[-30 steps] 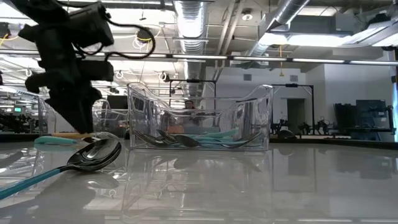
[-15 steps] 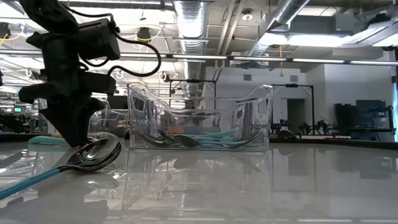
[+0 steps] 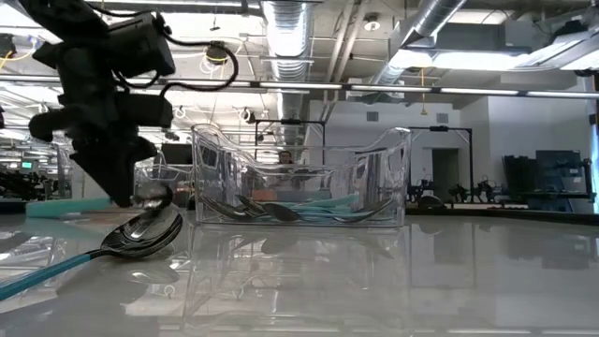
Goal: Sort silverware by color (type)
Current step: Put the green spoon into the top right transparent bin
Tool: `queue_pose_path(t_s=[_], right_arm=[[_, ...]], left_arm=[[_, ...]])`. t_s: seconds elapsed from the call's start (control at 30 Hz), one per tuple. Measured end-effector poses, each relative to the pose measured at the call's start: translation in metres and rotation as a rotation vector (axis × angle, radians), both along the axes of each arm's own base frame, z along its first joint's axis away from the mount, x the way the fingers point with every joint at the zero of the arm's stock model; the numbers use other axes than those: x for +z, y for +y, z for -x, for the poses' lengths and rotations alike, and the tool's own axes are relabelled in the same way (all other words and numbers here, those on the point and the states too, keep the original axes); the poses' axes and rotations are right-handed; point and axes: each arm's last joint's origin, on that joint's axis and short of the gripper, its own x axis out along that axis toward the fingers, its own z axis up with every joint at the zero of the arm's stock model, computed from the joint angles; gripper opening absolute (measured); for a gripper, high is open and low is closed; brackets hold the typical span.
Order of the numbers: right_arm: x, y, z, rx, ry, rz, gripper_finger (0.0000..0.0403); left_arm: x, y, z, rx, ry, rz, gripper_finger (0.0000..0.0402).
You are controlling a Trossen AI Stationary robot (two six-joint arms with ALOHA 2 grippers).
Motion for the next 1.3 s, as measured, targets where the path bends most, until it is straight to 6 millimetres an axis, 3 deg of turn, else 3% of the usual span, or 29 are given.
queue_pose_path(t_s=[0.27, 0.6, 0.73, 0.8, 0.93, 1.3], right_arm=[[-0.012, -0.020, 0.040, -0.098, -0.105, -0.020, 0.0111], [-0.048, -0.048, 0.083, -0.165, -0.206, -0.083, 0.0111], [-0.061, -0.057, 0.090, -0.165, -0.253, -0.088, 0.0111], [-0.068, -0.061, 0.090, -0.154, -0.274, -0.082, 0.0111], [-0.076, -0.070, 0.087, -0.158, -0.306, -0.102, 0.0111], [-0.079, -0.070, 0.080, -0.138, -0.346, -0.117, 0.0111]], left_arm=[[0.029, 0.000, 0.001, 0.024, -0.114, 0.005, 0.0000], [0.098, -0.003, -0.006, 0.034, -0.121, 0.039, 0.0000], [0.133, 0.003, -0.024, 0.033, -0.229, -0.097, 0.0000], [0.148, 0.013, -0.040, 0.031, -0.268, -0.169, 0.0000], [0.156, 0.046, -0.076, 0.027, -0.270, -0.230, 0.0000], [0.131, 0.136, -0.145, 0.049, -0.210, -0.196, 0.0000]])
